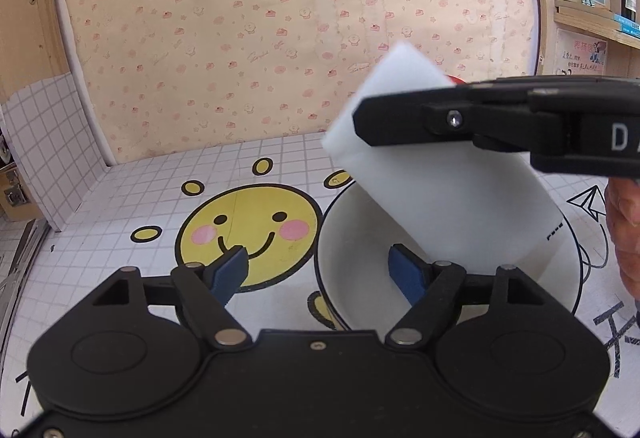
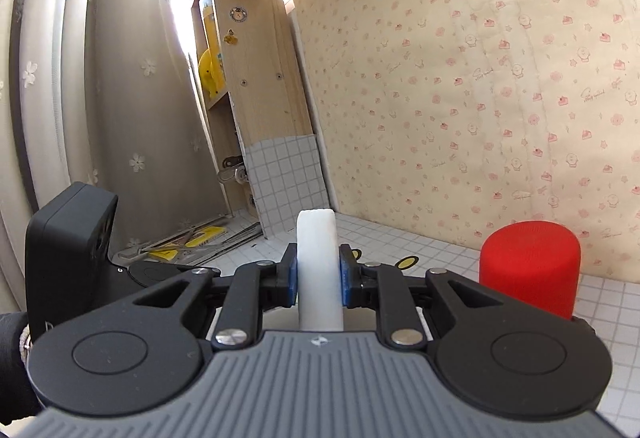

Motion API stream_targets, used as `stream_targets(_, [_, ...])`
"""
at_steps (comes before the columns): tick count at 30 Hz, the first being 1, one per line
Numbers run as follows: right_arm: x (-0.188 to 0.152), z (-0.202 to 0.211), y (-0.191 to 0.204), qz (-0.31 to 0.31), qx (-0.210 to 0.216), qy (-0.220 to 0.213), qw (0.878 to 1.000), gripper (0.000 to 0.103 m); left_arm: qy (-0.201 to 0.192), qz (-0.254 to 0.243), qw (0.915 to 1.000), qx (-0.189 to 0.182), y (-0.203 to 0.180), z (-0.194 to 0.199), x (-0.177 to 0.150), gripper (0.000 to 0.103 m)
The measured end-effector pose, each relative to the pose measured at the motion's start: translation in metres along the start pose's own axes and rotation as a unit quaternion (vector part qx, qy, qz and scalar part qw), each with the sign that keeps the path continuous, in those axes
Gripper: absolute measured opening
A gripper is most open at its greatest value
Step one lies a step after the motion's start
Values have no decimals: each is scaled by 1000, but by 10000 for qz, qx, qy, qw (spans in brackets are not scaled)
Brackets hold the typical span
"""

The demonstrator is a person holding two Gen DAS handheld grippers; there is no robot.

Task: Clean bowl
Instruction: 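Rub sponge along the bowl's inner wall with right tool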

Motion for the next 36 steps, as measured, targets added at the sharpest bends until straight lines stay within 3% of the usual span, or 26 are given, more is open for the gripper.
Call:
stream_targets(8, [-3, 20, -20, -49, 2, 41, 10000, 26, 88, 63, 9998, 181, -7, 5, 0, 79])
stream_targets(20, [-6, 19, -17, 172, 35, 106, 9998, 25, 436, 322, 9985, 100, -3, 6, 3, 79])
stream_targets(28, [-10, 9, -12, 286, -181, 80, 9994, 25, 246, -63, 9986, 472, -16, -7, 9, 85])
stream_targets(36, [-12, 5, -14, 286, -374, 112, 9988, 25, 98, 127, 9986, 503, -11, -18, 15, 86])
Point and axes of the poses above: each gripper's, at about its wrist camera, not at the fingertips, and z roughly against the way its jaws point, y to its left, x to its top, the point moved 1 cm from there along -z, roughly the way its jaws point, and after that the axes turned 8 degrees about z, right-handed, at the moved point
